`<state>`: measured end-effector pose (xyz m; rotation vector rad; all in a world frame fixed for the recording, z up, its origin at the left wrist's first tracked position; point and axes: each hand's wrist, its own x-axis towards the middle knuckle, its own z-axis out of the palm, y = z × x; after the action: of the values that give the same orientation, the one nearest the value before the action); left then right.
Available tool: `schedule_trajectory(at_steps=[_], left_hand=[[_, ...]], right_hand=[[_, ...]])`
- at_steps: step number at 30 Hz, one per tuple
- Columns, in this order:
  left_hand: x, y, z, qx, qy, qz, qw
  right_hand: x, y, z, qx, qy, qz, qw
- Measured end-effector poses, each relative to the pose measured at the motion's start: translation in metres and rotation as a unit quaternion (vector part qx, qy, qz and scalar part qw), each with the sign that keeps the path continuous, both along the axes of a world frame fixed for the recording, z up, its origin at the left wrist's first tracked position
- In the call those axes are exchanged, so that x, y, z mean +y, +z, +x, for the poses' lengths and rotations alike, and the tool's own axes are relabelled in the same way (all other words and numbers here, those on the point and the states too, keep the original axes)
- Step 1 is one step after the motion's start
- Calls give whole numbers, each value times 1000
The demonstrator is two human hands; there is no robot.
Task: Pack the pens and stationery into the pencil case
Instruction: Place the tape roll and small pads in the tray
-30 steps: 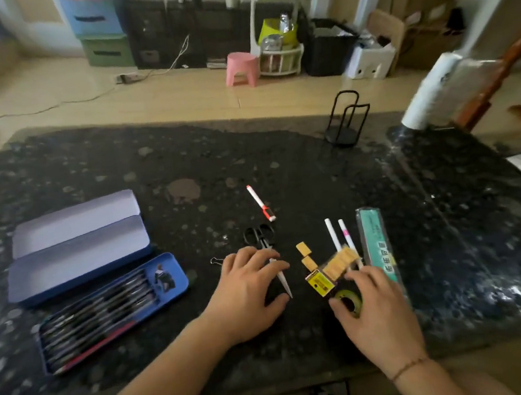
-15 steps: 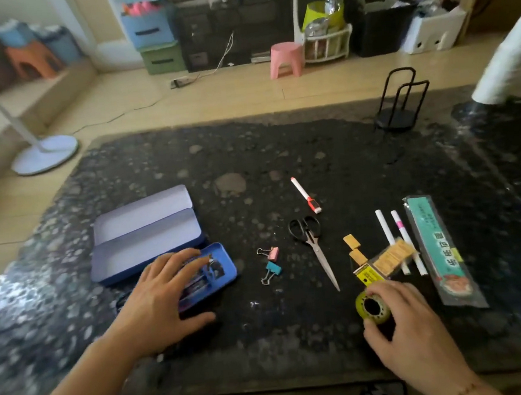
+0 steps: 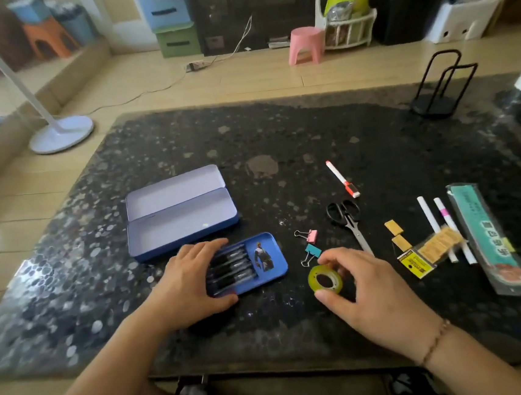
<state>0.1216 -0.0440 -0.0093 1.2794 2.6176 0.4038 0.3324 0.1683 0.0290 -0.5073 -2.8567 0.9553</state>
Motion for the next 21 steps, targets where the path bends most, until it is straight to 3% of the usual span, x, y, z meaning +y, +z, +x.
schedule_trajectory(at_steps=[6,13,21], left_hand=[[13,-7,32,16,-76,13,997],[15,-6,33,14,-83,11,996],[15,-4,31,-3,-77,5,997]], right_hand=[[-5,-14,-30,48,52,85,994],[-7,-31,-52,1,79,214,974],[3,-41,-51,20,64,242,968]])
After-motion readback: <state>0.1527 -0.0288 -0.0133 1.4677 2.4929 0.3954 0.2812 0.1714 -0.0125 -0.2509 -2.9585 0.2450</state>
